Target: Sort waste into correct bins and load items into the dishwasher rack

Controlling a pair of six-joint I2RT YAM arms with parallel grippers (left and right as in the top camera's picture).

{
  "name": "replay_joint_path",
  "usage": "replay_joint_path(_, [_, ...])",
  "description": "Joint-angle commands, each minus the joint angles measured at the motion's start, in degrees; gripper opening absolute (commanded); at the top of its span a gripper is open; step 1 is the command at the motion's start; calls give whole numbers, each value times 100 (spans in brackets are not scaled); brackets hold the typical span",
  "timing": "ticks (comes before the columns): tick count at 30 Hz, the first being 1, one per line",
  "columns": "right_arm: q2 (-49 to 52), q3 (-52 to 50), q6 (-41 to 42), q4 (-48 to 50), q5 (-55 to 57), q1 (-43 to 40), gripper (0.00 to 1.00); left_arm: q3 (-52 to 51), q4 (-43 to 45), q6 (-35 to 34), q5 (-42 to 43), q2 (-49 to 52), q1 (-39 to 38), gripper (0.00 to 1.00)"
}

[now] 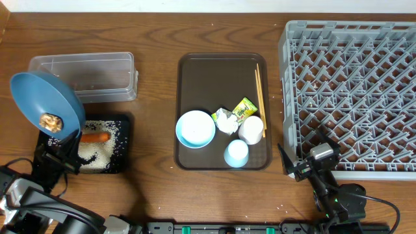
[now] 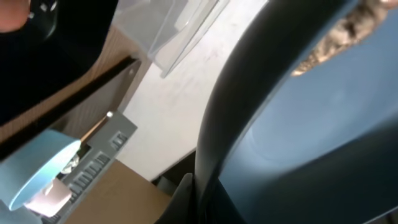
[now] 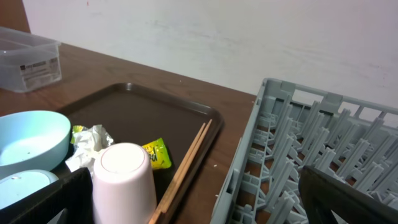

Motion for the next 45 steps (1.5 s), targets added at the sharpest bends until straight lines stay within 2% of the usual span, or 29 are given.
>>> replay_joint_path(1, [2, -7, -39, -24, -11, -26, 99, 33, 262, -186, 160, -39, -17, 6])
replay_joint_path(5, [2, -7, -39, -24, -11, -26, 99, 33, 793, -48, -164, -39, -17, 6])
replay_joint_path(15, [2, -7, -39, -24, -11, -26, 99, 35, 800, 693, -1178, -42, -17, 6])
replay_joint_path(22, [2, -7, -39, -24, -11, -26, 99, 70, 769, 1099, -2389, -52, -20, 6])
replay_joint_path(28, [2, -7, -39, -24, -11, -26, 99, 291, 162, 1626, -3646, -90, -20, 6])
replay_joint_path(37, [2, -7, -39, -24, -11, -26, 99, 813, -695, 1843, -4079, -695, -20, 6])
replay_joint_path(41, [2, -7, -39, -24, -11, -26, 99, 1215, -1606, 1969, -5396, -1353, -118, 6])
replay_joint_path(45, [2, -7, -39, -24, -11, -26, 99, 1499, -1982, 1843, -6306, -1908, -551, 6])
